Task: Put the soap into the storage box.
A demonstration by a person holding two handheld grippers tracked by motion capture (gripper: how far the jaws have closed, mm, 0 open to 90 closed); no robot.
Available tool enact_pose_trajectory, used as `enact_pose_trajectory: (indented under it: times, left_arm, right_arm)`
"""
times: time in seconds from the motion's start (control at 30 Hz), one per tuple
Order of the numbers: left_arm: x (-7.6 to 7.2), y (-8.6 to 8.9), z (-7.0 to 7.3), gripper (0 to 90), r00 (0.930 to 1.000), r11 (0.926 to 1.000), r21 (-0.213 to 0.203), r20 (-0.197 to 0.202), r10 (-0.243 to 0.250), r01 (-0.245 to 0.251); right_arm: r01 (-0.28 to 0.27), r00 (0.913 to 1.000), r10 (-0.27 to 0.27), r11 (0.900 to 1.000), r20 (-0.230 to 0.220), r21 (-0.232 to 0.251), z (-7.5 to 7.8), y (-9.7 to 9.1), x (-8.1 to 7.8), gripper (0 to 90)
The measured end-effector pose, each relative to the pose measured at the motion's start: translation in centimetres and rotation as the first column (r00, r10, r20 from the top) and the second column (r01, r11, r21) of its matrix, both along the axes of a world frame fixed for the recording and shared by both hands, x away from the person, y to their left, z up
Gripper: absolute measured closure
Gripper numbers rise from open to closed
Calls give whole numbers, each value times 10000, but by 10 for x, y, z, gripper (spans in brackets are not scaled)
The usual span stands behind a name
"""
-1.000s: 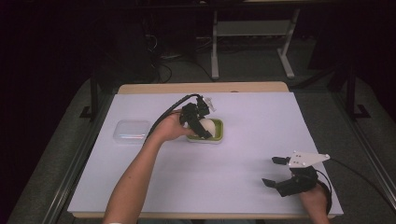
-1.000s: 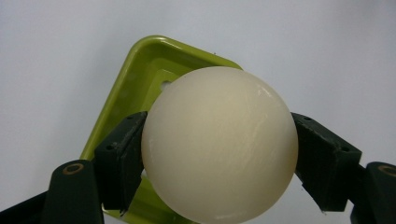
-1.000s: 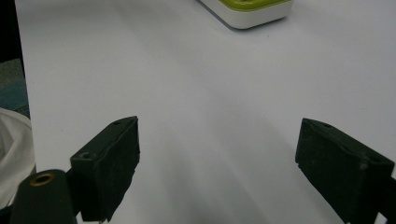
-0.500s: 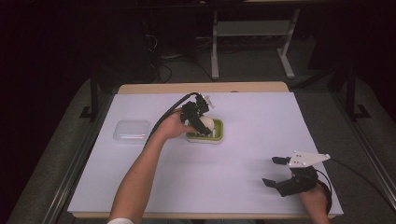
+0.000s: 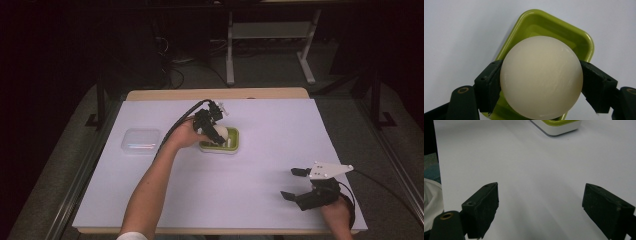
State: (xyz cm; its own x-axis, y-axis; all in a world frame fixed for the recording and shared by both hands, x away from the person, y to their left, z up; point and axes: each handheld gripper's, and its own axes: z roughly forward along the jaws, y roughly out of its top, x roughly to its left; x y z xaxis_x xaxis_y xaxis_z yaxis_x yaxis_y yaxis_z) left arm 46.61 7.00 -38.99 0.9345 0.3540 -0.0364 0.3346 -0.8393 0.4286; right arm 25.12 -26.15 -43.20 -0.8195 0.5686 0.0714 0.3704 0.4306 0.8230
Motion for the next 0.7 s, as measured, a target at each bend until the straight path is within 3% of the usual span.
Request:
enact_pose_trajectory:
  times: [0.7]
  left_arm:
    - [3,-4,-9,248,9999,9999,164,-101,-6,7]
  right_arm:
    - [-70,10000,70,10000,-10,14,-1,0,1,130]
